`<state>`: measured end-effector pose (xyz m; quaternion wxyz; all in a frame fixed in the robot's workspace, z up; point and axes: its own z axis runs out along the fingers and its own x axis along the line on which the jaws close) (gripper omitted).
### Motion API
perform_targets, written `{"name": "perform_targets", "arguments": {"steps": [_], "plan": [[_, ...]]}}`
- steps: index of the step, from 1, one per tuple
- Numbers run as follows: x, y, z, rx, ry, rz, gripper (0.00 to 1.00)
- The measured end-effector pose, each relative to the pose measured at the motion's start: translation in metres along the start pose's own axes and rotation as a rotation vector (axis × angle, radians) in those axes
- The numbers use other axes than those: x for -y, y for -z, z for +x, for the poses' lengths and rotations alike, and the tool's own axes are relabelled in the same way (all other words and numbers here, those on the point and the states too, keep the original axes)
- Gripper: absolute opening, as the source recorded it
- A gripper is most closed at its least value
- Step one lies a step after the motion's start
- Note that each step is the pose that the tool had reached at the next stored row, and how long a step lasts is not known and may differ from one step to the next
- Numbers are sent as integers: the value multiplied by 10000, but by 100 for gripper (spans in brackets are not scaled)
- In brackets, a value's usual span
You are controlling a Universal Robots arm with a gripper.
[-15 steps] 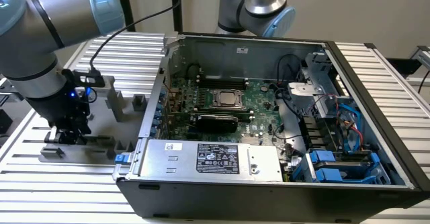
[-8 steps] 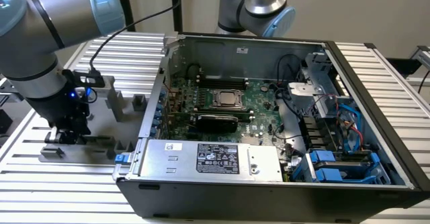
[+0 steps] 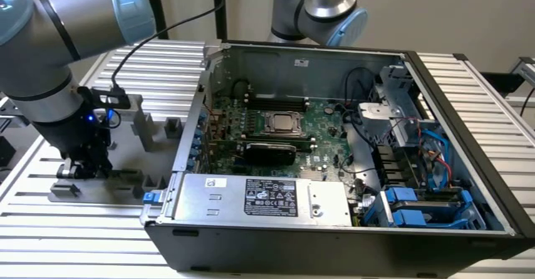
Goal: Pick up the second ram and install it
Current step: 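Pick up the second ram and move it above second insertion slot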
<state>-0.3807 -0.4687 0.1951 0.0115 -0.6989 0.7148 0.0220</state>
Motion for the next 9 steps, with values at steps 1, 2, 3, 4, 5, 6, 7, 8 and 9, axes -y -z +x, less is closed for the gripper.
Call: {"name": "perform_targets", "arguments": {"steps": [1,2,3,4,5,6,7,8,9], "plan": [[1,-1,-1,1,9,1,27],[0,0,-2,0,16,0,27],[0,0,-3,0,23,-1,27],[0,0,-4,0,28,-1,27],[1,0,-5,0,36,-2,27],[4,-1,-6,0,49,-1,27],[5,0,-6,-1,57,-2,27],[9,-1,-6,0,64,-2,27],[12,-1,-6,0,69,-2,27]]}}
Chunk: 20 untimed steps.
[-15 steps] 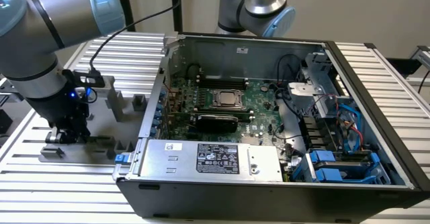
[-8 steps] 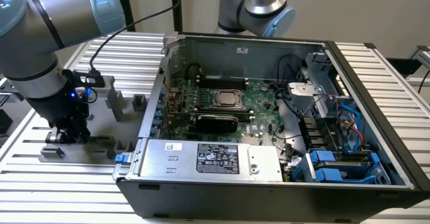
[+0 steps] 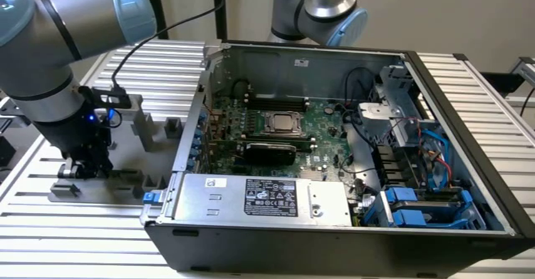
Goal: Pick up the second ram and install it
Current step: 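Pick up the second ram and move it above second insertion slot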
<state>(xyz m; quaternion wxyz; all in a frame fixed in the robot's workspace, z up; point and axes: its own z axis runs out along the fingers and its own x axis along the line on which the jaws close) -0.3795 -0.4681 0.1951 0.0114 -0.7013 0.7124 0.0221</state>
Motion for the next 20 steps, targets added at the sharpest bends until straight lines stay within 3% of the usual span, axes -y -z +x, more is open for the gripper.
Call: {"name": "perform_targets", "arguments": {"steps": [18,20], "plan": [[13,-21,1,-3,23,-2,27],[12,-21,1,-4,23,-3,18]]}}
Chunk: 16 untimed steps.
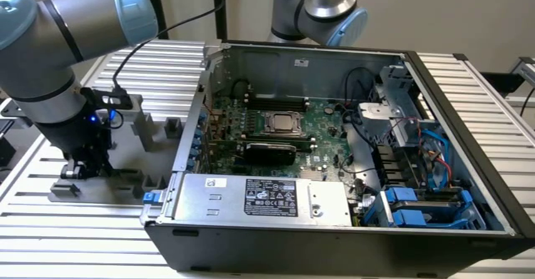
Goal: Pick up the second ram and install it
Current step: 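Pick up the second ram and move it above second insertion slot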
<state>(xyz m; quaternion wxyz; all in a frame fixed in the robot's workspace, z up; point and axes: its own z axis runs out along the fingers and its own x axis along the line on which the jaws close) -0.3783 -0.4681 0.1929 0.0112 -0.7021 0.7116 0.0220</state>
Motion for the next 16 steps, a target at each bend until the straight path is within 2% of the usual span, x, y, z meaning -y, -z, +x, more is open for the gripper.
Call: {"name": "perform_targets", "arguments": {"steps": [1,2,7,12,16], "plan": [[0,0,0,1,0,1,18],[0,0,0,1,0,1,14],[1,-1,0,-7,0,1,14],[0,-1,0,-55,0,2,14],[0,3,0,-71,-1,1,14]]}}
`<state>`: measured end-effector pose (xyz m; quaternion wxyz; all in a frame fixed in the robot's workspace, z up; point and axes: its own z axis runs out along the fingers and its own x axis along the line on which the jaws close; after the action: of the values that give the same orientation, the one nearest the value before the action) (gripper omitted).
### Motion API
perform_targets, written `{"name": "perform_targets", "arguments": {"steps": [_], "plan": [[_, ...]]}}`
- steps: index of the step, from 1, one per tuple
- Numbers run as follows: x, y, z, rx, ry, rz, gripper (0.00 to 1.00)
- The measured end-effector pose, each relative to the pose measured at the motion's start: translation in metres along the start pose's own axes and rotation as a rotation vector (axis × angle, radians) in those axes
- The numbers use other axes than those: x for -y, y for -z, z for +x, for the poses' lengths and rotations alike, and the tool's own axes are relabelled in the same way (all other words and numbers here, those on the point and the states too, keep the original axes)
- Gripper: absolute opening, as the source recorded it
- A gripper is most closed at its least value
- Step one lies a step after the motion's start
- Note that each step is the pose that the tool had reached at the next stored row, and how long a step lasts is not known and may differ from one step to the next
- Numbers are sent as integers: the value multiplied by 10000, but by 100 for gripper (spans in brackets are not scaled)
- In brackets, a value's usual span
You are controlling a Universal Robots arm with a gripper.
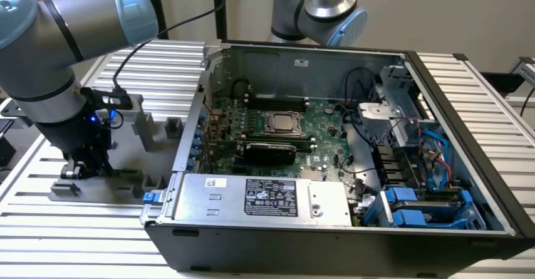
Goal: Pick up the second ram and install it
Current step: 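Pick up the second ram and move it above second insertion slot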
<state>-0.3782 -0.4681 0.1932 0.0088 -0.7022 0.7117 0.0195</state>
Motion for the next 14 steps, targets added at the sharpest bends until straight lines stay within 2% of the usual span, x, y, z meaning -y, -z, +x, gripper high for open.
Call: {"name": "perform_targets", "arguments": {"steps": [7,14], "plan": [[-1,64,-3,-2,0,1,14],[-4,236,-9,-2,0,1,14]]}}
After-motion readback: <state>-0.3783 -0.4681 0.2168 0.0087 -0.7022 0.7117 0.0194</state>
